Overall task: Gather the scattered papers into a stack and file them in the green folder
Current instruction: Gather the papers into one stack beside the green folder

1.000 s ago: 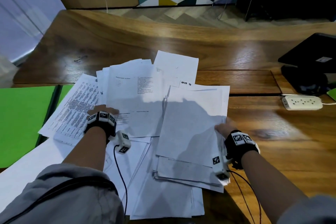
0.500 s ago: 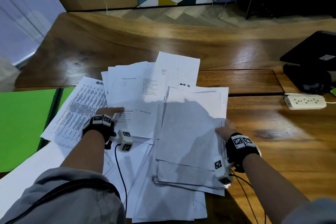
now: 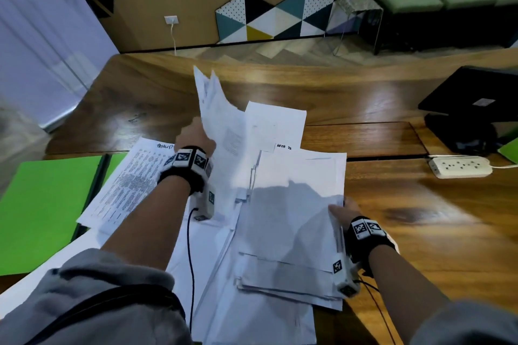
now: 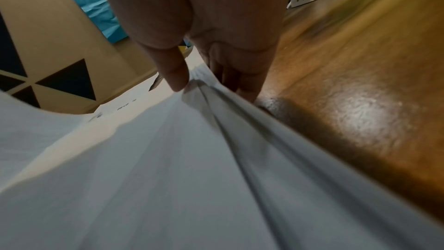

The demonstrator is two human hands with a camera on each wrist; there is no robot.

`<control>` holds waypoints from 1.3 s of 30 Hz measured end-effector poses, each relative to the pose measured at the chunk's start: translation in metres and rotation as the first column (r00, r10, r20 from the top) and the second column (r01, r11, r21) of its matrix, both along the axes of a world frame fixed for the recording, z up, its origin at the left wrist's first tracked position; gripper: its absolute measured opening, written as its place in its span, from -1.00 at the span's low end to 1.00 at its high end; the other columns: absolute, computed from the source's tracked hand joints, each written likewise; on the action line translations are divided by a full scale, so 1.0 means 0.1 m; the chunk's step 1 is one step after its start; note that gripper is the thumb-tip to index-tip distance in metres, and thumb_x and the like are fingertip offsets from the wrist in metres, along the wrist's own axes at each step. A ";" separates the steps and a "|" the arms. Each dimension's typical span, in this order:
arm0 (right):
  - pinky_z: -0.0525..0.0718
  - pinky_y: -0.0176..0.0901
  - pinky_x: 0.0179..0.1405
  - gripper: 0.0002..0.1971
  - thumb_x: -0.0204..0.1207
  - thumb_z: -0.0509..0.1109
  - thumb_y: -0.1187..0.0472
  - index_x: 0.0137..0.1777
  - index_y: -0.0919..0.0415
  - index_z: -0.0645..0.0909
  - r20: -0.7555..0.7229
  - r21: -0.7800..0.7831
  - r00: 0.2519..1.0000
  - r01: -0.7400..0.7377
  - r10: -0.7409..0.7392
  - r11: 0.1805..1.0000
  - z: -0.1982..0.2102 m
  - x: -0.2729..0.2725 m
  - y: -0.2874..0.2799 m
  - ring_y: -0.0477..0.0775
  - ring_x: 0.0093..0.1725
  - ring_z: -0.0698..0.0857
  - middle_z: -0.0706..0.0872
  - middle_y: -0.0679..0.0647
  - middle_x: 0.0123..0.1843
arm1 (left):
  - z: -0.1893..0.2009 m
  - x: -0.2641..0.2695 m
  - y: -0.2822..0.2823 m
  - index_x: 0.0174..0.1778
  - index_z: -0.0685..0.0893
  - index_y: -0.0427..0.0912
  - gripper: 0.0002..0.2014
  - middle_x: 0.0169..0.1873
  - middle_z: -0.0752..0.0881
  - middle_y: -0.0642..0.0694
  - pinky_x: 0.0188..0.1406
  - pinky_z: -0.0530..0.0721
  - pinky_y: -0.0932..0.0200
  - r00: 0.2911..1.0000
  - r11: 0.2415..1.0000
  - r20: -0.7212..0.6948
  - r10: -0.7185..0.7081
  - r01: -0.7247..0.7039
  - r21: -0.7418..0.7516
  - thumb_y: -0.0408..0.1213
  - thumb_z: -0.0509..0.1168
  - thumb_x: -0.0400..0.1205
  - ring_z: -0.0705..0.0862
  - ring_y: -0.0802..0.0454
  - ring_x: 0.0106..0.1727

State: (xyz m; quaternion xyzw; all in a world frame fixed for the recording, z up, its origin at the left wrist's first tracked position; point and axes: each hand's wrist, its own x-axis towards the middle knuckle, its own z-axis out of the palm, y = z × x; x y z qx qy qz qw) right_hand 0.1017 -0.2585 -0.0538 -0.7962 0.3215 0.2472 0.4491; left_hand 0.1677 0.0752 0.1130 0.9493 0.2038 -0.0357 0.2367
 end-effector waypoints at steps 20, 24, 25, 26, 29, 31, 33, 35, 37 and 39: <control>0.44 0.32 0.45 -0.11 0.50 -0.07 -0.48 0.57 0.22 0.37 -0.079 0.442 0.940 0.331 -0.331 0.834 0.25 -0.15 -0.09 0.37 0.42 0.51 0.51 0.33 0.49 | -0.40 -0.40 -0.47 0.32 0.48 -0.26 -0.50 0.24 0.64 -0.30 0.08 0.56 0.06 0.995 0.913 -0.053 -0.087 0.058 -0.404 -0.50 0.31 0.43 0.61 -0.26 0.26; 0.61 0.10 0.10 -0.24 0.45 0.09 -0.47 0.28 0.20 0.56 -0.093 0.472 0.953 0.296 -0.288 0.830 0.26 -0.14 -0.05 0.25 0.14 0.65 0.69 0.20 0.14 | -1.00 -0.78 -0.53 0.56 0.25 -0.30 -0.33 0.46 0.46 -0.36 0.35 0.51 -0.02 0.929 0.934 -0.350 -0.125 -0.010 -0.358 -0.42 0.30 0.51 0.48 -0.29 0.44; 0.62 0.03 -0.03 -0.31 0.43 0.18 -0.43 0.21 0.18 0.59 -0.103 0.467 0.956 0.290 -0.274 0.836 0.27 -0.12 -0.02 0.23 0.03 0.67 0.71 0.19 0.06 | -1.08 -0.83 -0.54 0.59 0.18 -0.29 -0.30 0.46 0.45 -0.37 0.33 0.54 -0.02 0.904 0.949 -0.407 -0.131 -0.005 -0.316 -0.41 0.30 0.54 0.50 -0.29 0.43; 0.63 0.03 -0.02 -0.33 0.37 0.28 -0.39 0.19 0.18 0.60 -0.105 0.446 0.965 0.263 -0.242 0.855 0.28 -0.10 0.01 0.23 0.02 0.68 0.73 0.20 0.09 | -1.13 -0.86 -0.55 0.61 0.10 -0.29 -0.25 0.43 0.47 -0.37 0.29 0.57 -0.02 0.876 0.962 -0.463 -0.139 0.008 -0.274 -0.39 0.32 0.54 0.52 -0.29 0.41; 0.58 0.14 0.22 -0.36 0.37 0.39 -0.24 0.30 0.22 0.59 -0.012 0.284 0.986 0.162 -0.166 0.945 0.22 -0.05 0.06 0.27 0.14 0.64 0.68 0.22 0.30 | -1.17 -0.88 -0.60 0.64 -0.11 -0.25 -0.01 0.47 0.41 -0.36 0.37 0.56 -0.05 0.841 0.983 -0.521 -0.146 0.065 -0.170 -0.21 0.46 0.48 0.47 -0.29 0.46; 0.54 0.08 0.15 -0.36 0.45 0.40 -0.11 0.44 0.26 0.50 0.042 0.193 0.987 0.145 -0.156 0.970 0.20 -0.05 0.10 0.30 0.21 0.61 0.60 0.27 0.41 | -1.17 -0.89 -0.65 0.65 -0.16 -0.24 0.09 0.57 0.24 -0.35 0.53 0.38 -0.14 0.851 0.990 -0.505 -0.141 0.113 -0.087 0.02 0.46 0.44 0.27 -0.30 0.58; 0.55 0.13 0.18 -0.27 0.43 0.44 -0.08 0.53 0.27 0.38 0.051 0.130 0.987 0.147 -0.155 0.981 0.17 -0.06 0.12 0.37 0.33 0.57 0.52 0.28 0.47 | -1.19 -0.86 -0.67 0.65 -0.03 -0.22 0.06 0.60 0.22 -0.29 0.57 0.29 -0.18 0.847 0.985 -0.504 -0.173 0.158 -0.072 0.24 0.36 0.41 0.21 -0.28 0.61; 0.56 0.17 0.19 -0.21 0.38 0.46 -0.08 0.55 0.24 0.30 0.011 0.093 0.991 0.134 -0.135 0.987 0.20 -0.07 0.16 0.38 0.35 0.55 0.51 0.27 0.47 | -1.25 -0.82 -0.66 0.55 0.27 -0.09 -0.01 0.50 0.45 -0.21 0.50 0.36 -0.19 0.851 0.978 -0.482 -0.209 0.178 -0.110 0.42 0.24 0.26 0.37 -0.26 0.51; 0.59 0.18 0.19 -0.20 0.36 0.50 -0.01 0.54 0.24 0.28 0.001 0.072 0.992 0.126 -0.127 0.989 0.22 -0.09 0.17 0.35 0.25 0.60 0.54 0.28 0.42 | -1.24 -0.78 -0.67 0.43 0.43 0.03 -0.06 0.42 0.56 -0.11 0.46 0.40 -0.18 0.827 0.959 -0.485 -0.284 0.250 -0.134 0.50 0.09 0.19 0.46 -0.22 0.45; 0.63 0.18 0.18 -0.23 0.31 0.52 0.12 0.50 0.26 0.29 -0.010 0.033 0.993 0.121 -0.121 0.992 0.23 -0.11 0.19 0.31 0.14 0.64 0.60 0.28 0.34 | -1.22 -0.72 -0.62 0.42 0.47 0.05 -0.17 0.43 0.56 -0.08 0.48 0.37 -0.19 0.791 0.939 -0.509 -0.341 0.316 -0.137 0.48 0.07 0.31 0.45 -0.20 0.47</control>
